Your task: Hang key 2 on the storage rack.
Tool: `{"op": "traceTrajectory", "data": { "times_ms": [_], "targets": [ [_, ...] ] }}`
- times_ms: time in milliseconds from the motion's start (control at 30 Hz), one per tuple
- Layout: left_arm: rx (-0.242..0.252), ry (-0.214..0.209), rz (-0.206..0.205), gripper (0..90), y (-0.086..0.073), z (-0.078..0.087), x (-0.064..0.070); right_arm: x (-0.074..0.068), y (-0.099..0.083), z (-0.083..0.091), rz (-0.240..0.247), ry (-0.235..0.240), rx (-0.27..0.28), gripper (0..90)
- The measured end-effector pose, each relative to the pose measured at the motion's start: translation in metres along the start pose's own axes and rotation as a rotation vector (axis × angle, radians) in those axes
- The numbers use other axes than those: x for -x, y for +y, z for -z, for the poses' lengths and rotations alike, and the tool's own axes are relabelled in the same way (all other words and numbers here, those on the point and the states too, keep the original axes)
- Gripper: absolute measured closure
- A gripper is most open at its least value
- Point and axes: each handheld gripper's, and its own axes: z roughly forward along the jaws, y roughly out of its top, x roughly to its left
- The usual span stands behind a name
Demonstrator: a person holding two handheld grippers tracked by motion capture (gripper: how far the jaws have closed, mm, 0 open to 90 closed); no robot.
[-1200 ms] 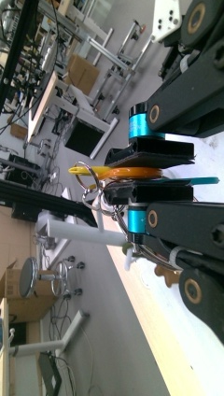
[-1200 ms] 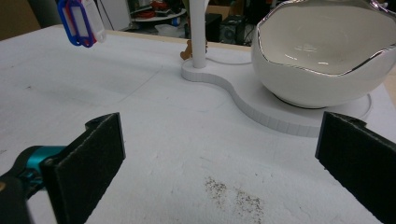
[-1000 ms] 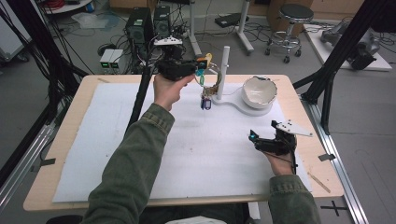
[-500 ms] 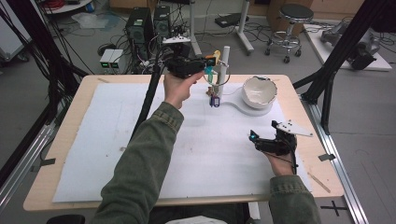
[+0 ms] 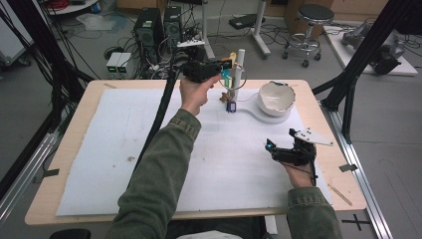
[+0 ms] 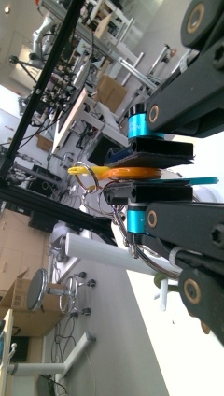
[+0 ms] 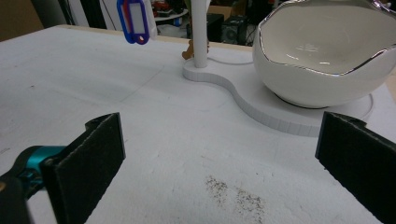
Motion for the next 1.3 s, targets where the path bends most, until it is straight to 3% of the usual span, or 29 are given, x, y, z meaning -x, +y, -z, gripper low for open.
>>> {"op": "traceTrajectory", "data": {
  "times_ms": [100,233,633,1133,1233,1300],
  "targets": [
    [0.007,-0.014,0.002,81.5,-0.001,-0.004,-0.004,0.0,0.0,0.0,0.001,0.002,0.001,0.5],
    [0.02,-0.03,0.035,81.6,-0.003,-0.013,-0.013,0.0,0.0,0.001,-0.001,0.004,0.003,0.5],
    [0.025,-0.016,0.075,81.5,-0.009,-0.028,-0.027,0.001,0.0,0.001,0.004,0.009,0.005,0.5],
    [-0.023,0.045,0.057,81.5,-0.014,-0.034,-0.031,0.0,0.0,0.001,0.001,0.008,0.001,0.5],
    [-0.046,0.059,0.041,81.4,-0.016,-0.035,-0.03,0.001,-0.001,0.001,0.003,0.01,0.001,0.5],
    [-0.06,0.066,-0.003,81.2,-0.018,-0.036,-0.026,0.0,-0.001,0.001,0.002,0.009,0.001,0.5]
  ]
}}
